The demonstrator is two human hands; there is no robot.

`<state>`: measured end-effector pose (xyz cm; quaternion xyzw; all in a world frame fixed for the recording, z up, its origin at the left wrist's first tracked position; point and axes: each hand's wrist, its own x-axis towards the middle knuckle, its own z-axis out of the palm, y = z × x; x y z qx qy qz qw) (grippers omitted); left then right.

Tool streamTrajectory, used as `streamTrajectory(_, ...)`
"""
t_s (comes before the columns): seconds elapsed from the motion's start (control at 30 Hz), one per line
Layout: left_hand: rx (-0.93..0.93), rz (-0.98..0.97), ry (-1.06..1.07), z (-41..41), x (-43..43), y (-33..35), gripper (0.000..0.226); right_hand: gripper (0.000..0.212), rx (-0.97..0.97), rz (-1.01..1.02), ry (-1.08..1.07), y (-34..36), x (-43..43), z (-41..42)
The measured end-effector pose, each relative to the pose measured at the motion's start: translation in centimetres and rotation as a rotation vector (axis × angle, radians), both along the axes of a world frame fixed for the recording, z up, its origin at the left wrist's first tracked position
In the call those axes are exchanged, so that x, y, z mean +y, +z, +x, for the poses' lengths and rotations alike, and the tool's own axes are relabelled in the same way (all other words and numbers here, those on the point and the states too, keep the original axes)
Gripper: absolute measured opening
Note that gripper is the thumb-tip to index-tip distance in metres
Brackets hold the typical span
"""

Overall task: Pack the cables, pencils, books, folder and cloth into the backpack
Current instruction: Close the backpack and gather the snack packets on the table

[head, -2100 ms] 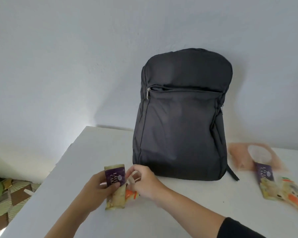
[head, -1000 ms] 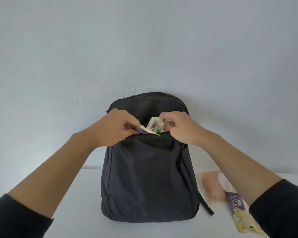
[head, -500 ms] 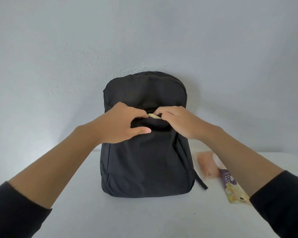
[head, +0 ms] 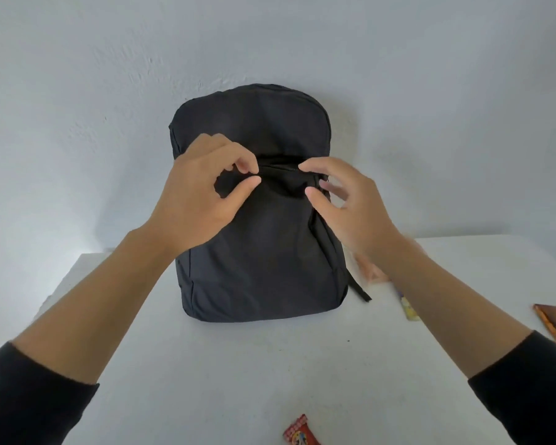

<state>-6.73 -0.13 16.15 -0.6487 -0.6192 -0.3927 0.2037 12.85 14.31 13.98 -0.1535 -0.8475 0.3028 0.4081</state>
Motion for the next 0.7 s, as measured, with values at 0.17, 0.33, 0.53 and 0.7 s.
streamTrajectory(0.17,-0.219,-0.267,-0.173,3.4,-3.2,-4.8,0.002,0.016,-0.098,-0.290,0.049,-5.1,-2.8,4.2)
streamTrajectory(0.33,-0.410,-0.867,-0.228,6.6,-5.8,-13.9,0.009,0.005,-0.714,-0.349,0.203,-12.0,-5.8,8.3)
streamTrajectory(0.53,-0.295,-1.169,-0.267,10.0,-7.6,-19.8,0.037,0.046,-1.060,-0.266,0.259,-16.5,-8.1,10.7)
streamTrajectory(0.7,-0.256,-1.225,-0.415,10.8,-6.9,-19.3,0.037,0.043,-1.050,-0.234,0.278,-16.8,-8.0,10.6)
